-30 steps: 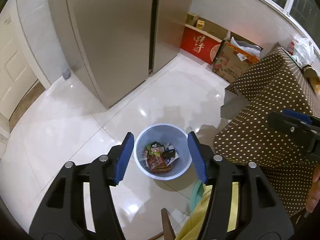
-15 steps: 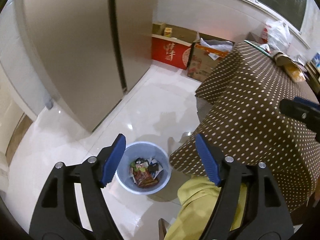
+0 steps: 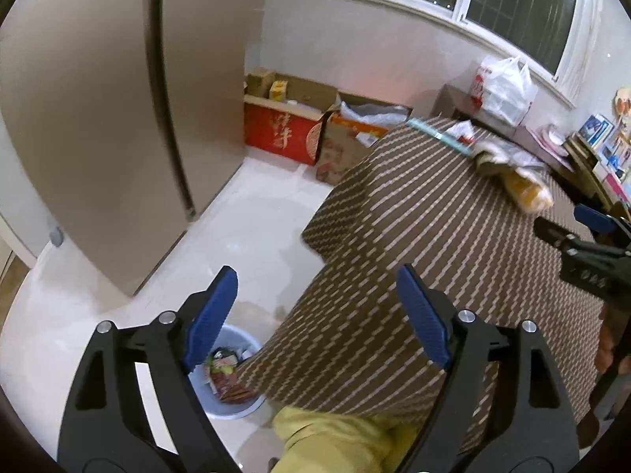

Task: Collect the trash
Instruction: 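Move both open tools back over the table toward the remaining trash, then grasp the beige cloth with the right gripper while the left gripper grasps the orange-and-white bag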

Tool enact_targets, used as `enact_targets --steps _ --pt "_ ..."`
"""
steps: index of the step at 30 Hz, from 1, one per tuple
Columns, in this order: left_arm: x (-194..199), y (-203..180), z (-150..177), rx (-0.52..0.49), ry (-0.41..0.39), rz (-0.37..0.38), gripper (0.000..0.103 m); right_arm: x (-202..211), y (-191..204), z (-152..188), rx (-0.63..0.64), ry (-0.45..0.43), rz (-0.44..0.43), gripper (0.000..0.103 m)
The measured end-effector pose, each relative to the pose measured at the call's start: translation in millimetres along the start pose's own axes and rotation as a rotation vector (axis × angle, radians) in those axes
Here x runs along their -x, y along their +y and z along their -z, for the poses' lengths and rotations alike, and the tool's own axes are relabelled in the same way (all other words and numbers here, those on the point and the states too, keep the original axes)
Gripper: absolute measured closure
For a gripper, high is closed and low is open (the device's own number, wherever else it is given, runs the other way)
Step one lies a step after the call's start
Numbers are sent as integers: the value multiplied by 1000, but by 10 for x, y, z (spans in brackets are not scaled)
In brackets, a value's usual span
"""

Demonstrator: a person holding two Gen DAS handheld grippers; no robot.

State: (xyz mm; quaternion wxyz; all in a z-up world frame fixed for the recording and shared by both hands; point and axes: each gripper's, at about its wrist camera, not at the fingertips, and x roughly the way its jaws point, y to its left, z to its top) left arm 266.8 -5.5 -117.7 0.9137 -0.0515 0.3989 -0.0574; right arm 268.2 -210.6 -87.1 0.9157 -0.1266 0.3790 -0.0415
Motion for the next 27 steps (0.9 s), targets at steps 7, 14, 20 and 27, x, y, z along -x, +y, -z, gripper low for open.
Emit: enact_targets --steps 7,14,20,27 --pt "-99 -492 -165 70 -21 6 19 -467 -180 -214 113 36 3 19" --pt "-294 -852 -152 117 -1 8 19 -896 -91 -378 320 -4 94 19" --pt "-486 -965 -141 139 21 51 19 -1291 -166 -496 294 2 134 30" --pt "-621 -1049 -289 96 21 67 19 -1006 -716 -593 37 -80 72 95"
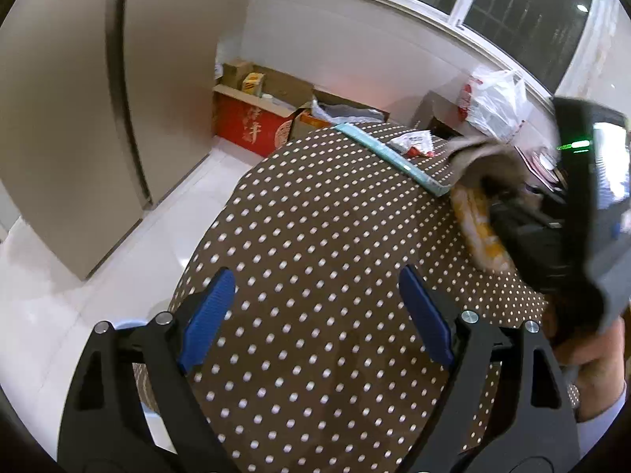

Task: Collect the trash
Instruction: 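Grasp the beige cloth with the right gripper while the left gripper grasps the orange-and-white bag, then carry the orange-and-white bag and beige cloth over the blue bucket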

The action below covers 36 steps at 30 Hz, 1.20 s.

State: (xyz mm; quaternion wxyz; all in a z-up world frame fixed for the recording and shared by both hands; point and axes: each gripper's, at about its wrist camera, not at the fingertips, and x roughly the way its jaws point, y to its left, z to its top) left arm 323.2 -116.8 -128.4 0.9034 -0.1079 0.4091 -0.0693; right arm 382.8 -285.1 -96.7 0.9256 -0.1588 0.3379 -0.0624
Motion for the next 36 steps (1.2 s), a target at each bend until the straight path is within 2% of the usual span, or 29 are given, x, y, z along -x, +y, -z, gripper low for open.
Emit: enact_targets --steps 4,7,11,14,18,19,20,21,30,36 --pt "-24 -181 -99 -40 3 48 19 216 -440 75 -218 -25 -76 96" --pt "-35 -443 -166 -102 6 108 16 402 -626 177 -293 -48 -68 97" --pt "-166 -860 -218 -210 31 168 13 456 -919 333 -401 -28 -114 97" --pt "-373 -1106 -241 -285 83 178 12 452 -1034 460 -422 -6 -107 96" --pt "-718 -1330 -212 -406 135 129 12 422 -1149 720 -506 54 -172 96" --pt "-782 -1341 -206 -418 141 121 15 453 -1141 775 -511 52 -171 96" --pt "-805 -1315 -199 -425 137 124 50 468 -1135 798 -509 52 -168 96" --pt "-835 -1313 -192 -444 146 127 63 497 -1126 824 -510 49 -169 96" --pt "-455 -1048 -196 -420 71 137 63 781 -904 858 -512 40 -199 96" --pt "-4 -741 -98 -408 15 99 62 1085 -607 739 -487 0 -255 96"
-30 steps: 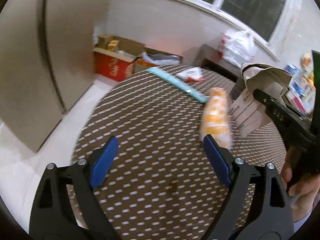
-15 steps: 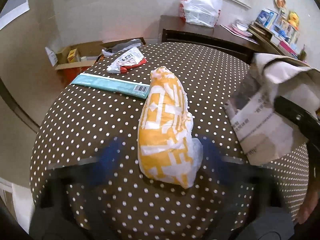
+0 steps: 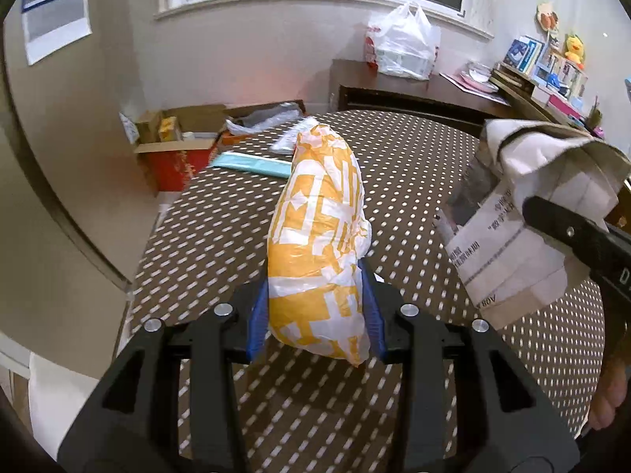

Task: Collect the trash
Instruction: 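Carry the orange-and-white bag and beige cloth over the blue bucket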

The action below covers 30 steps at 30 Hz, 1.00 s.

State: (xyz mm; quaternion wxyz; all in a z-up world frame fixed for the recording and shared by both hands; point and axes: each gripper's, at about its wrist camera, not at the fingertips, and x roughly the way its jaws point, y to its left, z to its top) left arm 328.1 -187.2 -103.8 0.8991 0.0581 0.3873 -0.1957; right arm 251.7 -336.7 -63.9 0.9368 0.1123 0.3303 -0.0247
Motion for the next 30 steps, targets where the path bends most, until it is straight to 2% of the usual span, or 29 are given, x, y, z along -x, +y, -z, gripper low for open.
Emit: enact_targets --steps 13,18,25,30 --pt "913 787 671 102 -82 -157 62 371 1097 356 77 8 -182 96" --pt "1148 1111 991 155 -75 -202 62 415 1598 616 132 49 -272 96" --pt "1295 1502 1483 243 -13 -272 61 365 2196 1007 178 121 -370 96" --pt "1284 1812 1897 318 69 -294 61 236 2526 1270 229 177 -375 96"
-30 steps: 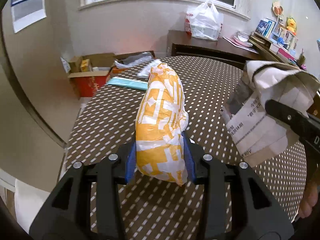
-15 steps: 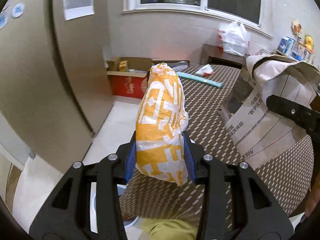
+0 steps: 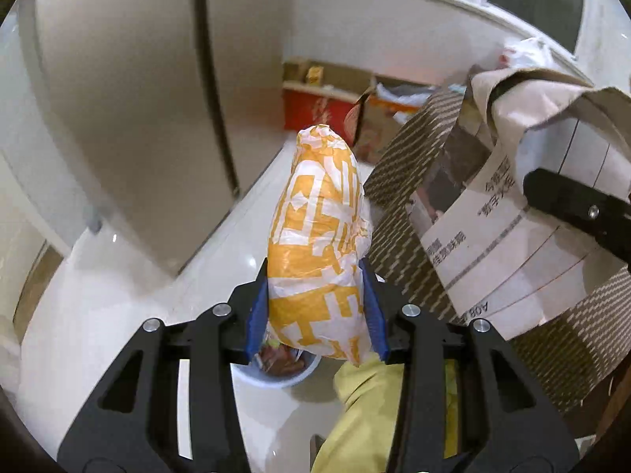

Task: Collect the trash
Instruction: 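Carry the orange-and-white bag and beige cloth over the blue bucket, then open both grippers to drop the bag and cloth into the bucket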

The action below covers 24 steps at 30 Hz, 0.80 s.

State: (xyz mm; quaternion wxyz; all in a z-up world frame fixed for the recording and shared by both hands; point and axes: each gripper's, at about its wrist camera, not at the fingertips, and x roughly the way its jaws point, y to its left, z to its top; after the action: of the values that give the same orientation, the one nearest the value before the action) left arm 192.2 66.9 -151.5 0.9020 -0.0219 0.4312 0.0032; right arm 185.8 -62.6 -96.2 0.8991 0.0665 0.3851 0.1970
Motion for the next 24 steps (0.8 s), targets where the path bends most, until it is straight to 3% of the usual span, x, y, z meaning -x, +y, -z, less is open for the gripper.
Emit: enact_targets --steps 7,11,24 --pt "-302 461 295 74 118 -28 59 -467 321 206 50 105 -8 96" --pt "-459 594 297 73 141 -40 40 -683 385 264 43 152 -5 96" --pt "-520 1117 477 169 174 -73 40 -1401 649 383 94 290 17 95"
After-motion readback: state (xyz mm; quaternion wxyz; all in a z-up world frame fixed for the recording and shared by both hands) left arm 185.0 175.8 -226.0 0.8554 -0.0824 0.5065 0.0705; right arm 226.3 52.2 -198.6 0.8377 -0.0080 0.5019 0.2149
